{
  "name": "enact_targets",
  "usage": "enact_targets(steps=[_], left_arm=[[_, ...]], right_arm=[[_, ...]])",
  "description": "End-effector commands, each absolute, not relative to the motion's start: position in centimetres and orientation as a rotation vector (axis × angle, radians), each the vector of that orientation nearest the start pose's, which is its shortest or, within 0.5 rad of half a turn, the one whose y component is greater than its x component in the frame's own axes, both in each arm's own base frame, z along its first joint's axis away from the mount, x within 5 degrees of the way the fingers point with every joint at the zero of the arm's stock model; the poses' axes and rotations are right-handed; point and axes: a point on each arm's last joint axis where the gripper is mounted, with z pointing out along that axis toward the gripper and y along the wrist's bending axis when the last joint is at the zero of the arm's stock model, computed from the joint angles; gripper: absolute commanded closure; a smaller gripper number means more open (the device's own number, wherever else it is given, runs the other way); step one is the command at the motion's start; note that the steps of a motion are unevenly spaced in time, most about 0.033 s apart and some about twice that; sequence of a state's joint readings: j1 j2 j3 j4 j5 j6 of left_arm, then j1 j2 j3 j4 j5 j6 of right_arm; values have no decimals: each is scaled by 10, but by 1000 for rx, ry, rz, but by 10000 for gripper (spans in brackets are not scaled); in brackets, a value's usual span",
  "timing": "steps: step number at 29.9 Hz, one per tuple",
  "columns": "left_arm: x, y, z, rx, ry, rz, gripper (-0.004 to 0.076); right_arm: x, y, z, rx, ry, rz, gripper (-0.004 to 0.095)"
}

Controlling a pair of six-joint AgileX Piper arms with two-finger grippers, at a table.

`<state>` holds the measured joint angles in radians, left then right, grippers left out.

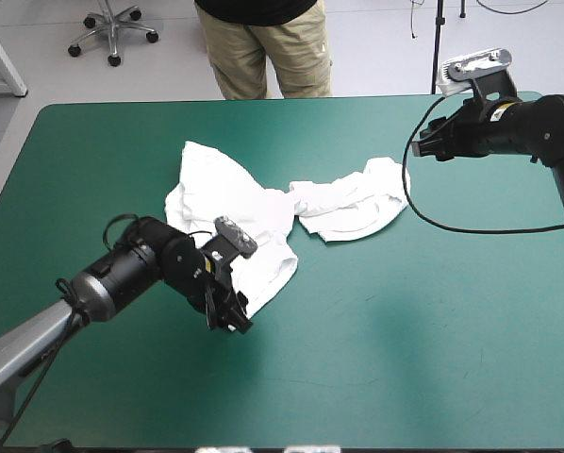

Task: Fold the cloth

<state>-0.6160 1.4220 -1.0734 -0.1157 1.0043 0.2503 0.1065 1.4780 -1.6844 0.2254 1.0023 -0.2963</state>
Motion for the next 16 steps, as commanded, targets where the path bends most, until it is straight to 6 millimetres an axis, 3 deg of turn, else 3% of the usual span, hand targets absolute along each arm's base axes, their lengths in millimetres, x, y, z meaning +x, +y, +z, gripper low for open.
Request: enact_targets(steps=[1,9,16], left_arm=[[207,-172,275,1106,2514,-188,271],[216,-172,249,990,2514,-138,271],[223,-188,203,1031,2689,-194,274]], right_arm=[[298,48,471,-391,2095,191,378],[297,51,471,-405,2098,212,378],[297,50,470,-411,2110,204,378]])
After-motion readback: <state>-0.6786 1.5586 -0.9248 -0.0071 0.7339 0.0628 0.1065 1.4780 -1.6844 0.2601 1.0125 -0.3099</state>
